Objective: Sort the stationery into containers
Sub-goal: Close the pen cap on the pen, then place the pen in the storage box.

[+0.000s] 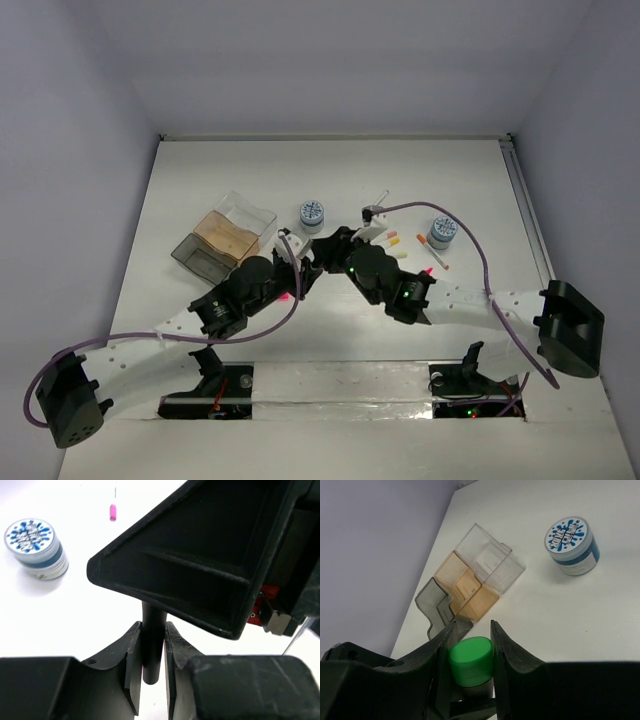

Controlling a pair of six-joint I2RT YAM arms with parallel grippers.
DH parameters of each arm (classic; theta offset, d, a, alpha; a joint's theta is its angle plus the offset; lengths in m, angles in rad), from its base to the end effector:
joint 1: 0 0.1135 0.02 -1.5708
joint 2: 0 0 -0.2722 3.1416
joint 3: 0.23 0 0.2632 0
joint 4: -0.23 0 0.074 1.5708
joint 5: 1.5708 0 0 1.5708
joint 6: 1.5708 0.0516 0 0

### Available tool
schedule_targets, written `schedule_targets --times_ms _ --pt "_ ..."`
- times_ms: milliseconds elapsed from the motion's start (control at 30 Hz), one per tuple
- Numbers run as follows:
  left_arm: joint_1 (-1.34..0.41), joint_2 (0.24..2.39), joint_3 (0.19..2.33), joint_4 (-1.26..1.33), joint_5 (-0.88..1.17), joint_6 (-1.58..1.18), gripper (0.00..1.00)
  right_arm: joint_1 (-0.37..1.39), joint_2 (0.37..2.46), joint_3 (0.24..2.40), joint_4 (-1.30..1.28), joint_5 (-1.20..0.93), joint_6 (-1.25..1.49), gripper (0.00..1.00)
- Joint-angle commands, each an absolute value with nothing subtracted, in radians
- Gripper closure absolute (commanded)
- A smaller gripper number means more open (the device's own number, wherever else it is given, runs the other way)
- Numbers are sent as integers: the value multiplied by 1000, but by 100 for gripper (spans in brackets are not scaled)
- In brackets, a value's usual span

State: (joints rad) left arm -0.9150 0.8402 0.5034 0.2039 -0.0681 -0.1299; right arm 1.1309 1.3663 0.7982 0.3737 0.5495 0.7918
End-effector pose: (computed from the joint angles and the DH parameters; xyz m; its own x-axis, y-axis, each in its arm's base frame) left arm 0.1396 -0.1757 0.2715 -0.1772 0.0184 -0.9840 0.7328 0.6699 -0.1194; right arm 0.1644 0.2860 0.2699 -0.4516 0.4656 -0.7611 -0.3302 0.7053 0.6273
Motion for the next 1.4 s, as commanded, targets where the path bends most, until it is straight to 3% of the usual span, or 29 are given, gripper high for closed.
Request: schedule_targets --times_ms 0,267,567,767,933,1133,1367 --pt "-897 807 548 862 -112 -235 100 1172 1381 788 112 385 802 70" --pt "-897 807 400 899 -101 -334 100 1006 1322 925 115 351 697 34" --pt "-897 808 359 874 -118 -345 100 942 1289 1100 114 318 609 8" --pt "-897 830 354 881 -124 -347 100 910 1238 1158 147 246 578 0" --pt "-897 848 368 884 -144 -333 100 910 1198 1181 130 233 540 0" --pt "-897 867 394 874 -277 -321 100 900 1089 1048 126 319 538 1" --pt "-643 988 500 723 -391 -586 100 900 941 924 -47 380 546 1"
